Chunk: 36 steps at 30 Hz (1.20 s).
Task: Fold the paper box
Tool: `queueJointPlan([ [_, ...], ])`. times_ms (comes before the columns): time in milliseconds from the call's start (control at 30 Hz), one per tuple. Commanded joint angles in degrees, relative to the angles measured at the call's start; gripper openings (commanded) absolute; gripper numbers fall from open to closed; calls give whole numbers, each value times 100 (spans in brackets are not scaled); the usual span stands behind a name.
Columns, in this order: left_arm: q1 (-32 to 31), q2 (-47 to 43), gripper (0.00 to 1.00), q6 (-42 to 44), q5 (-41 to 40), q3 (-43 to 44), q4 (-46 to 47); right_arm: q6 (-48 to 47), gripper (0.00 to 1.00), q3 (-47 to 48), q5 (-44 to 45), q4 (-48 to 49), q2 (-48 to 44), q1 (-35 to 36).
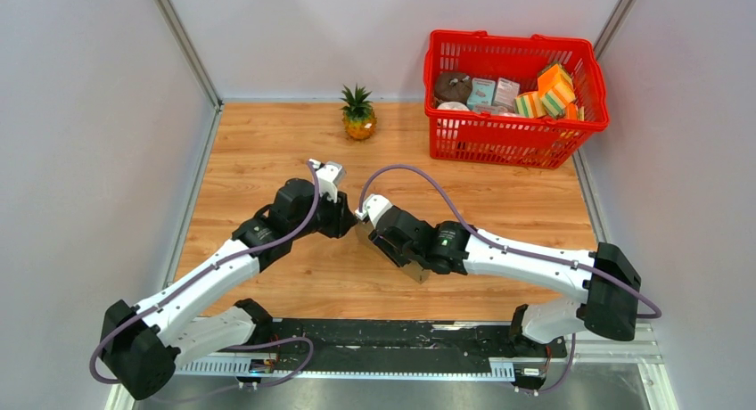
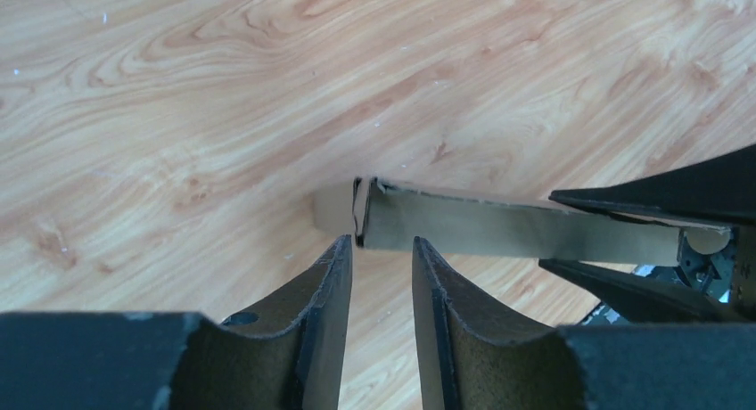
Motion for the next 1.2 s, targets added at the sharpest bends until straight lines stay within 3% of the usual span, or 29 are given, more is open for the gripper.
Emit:
queueJointPlan([
  [0,-21,289,39,359,-8,288,371,-69,29,-99,-424,333,-176,5],
  [267,-12,439,27,465,-52,350,388,-78,27,-81,-477,324,-185,5],
  [533,-12,474,28,571,-132,473,362,-86,26,-37,-539,298,-150,5],
  [1167,-12,650,6,772,-175,438,160,-78,26,24,-600,271,-97,5],
])
